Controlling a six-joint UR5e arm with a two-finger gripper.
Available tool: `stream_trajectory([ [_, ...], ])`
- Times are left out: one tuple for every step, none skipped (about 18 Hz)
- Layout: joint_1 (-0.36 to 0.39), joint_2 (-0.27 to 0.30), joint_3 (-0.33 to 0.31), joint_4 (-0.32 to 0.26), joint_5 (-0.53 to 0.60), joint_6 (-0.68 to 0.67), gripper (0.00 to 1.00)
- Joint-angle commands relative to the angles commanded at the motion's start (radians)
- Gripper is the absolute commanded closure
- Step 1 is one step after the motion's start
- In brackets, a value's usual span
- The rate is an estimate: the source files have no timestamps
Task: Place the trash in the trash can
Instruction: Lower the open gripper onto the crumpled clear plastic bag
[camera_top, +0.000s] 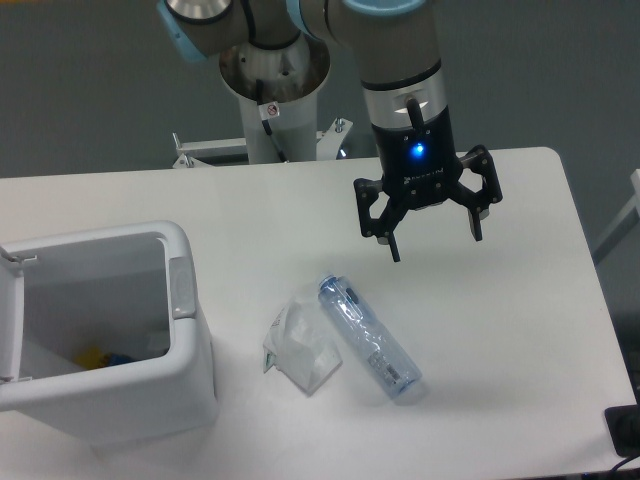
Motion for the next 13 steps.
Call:
stream_trajectory([
  [0.0, -0.002, -0.003, 0.005, 0.002, 0.0, 0.0],
  [-0.002, -0.002, -0.014, 0.009, 0.002, 0.0, 0.0],
  [-0.002, -0.002, -0.018, 0.012, 0.008, -0.006, 0.0],
  [-0.002, -0.003, -0.021, 0.011, 0.015, -0.012, 0.0],
  [-0.005, -0.011, -0.026, 0.011, 0.018, -0.014, 0.0],
  [-0.005, -0.021, -0.029, 0.011, 0.024, -0.015, 0.0],
  [-0.009, -0.044, -0.038, 0.012, 0.044, -0.032, 0.0],
  [-0.029, -0.06, -0.051, 0.015, 0.048, -0.049, 0.0],
  [-0.043, -0.078, -0.067, 0.02, 0.051, -0.064, 0.0],
  [-0.063, -0.113, -0.077, 0.034, 0.057, -0.099, 0.0],
  [-0.084, -0.141, -0.077, 0.044, 0.057, -0.144, 0.0],
  [-0.103, -0.162, -0.075, 0.048, 0.055, -0.176, 0.0],
  [-0.129, -0.185, -0.074, 0.051, 0.045, -0.192, 0.0],
])
